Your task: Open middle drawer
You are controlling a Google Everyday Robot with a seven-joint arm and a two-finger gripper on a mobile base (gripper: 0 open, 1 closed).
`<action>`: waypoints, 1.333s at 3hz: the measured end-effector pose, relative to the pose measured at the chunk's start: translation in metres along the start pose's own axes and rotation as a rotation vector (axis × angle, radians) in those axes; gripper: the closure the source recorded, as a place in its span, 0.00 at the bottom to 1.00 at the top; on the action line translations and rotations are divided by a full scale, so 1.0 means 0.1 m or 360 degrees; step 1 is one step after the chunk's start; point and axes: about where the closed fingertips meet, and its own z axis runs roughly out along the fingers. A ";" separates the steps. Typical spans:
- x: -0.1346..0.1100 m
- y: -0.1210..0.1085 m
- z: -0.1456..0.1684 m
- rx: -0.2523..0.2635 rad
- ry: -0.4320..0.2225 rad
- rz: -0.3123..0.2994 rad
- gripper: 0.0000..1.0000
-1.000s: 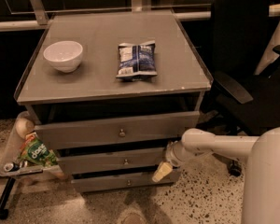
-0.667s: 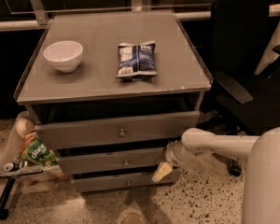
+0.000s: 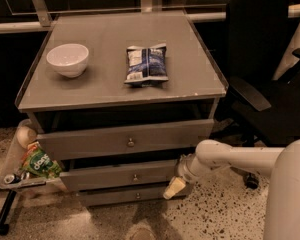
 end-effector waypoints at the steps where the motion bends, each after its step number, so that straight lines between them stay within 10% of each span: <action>1: 0.04 0.17 -0.07 -0.0019 0.0013 0.0031 0.00; 3: 0.23 0.92 -0.41 -0.0111 0.0035 0.0151 0.00; 4: 0.23 0.92 -0.41 -0.0111 0.0034 0.0150 0.00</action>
Offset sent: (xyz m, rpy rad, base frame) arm -0.0981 0.0009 0.0298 0.0183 0.1051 -0.0708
